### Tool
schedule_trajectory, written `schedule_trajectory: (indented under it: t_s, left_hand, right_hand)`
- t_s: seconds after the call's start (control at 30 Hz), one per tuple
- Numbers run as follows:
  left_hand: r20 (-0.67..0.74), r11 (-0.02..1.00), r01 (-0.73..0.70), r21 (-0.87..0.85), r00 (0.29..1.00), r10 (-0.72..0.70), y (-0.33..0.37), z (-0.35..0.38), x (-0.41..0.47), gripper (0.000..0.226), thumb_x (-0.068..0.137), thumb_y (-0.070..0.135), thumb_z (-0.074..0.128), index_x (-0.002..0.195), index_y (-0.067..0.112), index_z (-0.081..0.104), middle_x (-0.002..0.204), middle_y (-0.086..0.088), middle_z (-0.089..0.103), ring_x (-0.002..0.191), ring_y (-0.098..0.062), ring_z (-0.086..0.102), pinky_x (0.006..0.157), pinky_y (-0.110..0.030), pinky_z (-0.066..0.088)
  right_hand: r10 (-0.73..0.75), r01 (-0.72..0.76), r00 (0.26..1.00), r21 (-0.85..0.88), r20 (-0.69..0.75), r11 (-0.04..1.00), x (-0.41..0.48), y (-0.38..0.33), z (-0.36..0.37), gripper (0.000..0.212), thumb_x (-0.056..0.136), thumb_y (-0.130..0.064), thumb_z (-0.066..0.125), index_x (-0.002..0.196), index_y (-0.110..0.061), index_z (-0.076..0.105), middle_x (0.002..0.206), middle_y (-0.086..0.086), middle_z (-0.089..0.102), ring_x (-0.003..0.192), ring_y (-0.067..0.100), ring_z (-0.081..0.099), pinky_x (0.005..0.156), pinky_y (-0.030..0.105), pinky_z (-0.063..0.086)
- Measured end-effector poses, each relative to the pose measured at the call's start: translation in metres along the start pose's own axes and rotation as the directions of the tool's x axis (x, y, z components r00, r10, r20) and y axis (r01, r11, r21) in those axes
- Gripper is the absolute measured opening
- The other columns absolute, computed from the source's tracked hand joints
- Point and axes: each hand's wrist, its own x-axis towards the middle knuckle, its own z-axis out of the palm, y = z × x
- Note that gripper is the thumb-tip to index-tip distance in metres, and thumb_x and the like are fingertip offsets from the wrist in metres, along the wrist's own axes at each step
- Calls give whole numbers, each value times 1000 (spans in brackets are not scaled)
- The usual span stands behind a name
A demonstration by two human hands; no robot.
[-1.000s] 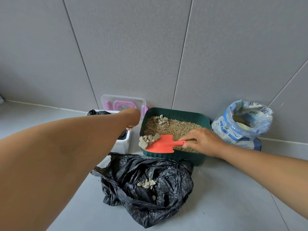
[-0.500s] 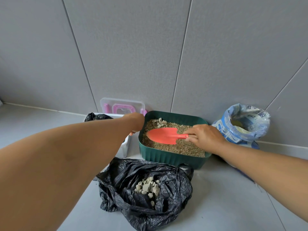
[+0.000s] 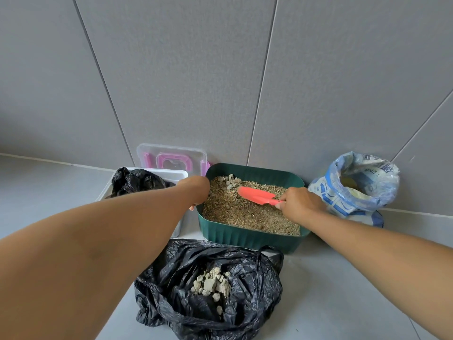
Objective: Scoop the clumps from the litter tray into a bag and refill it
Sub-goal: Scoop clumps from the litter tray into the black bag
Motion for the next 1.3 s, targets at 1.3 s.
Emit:
schedule_trajectory:
  t_s: [1.3]
  left_hand:
    - [-93,998,-12,54,996,17,2,2,23,35,90,0,54,125,2,55,126,-12,58,116,-29,56,92,-33,46]
  right_hand:
    - [47,-46,999,351,6,935,27,-50,31,21,91,-43,64,107,-33,74,74,-6,69,57,14,56,47,22,35]
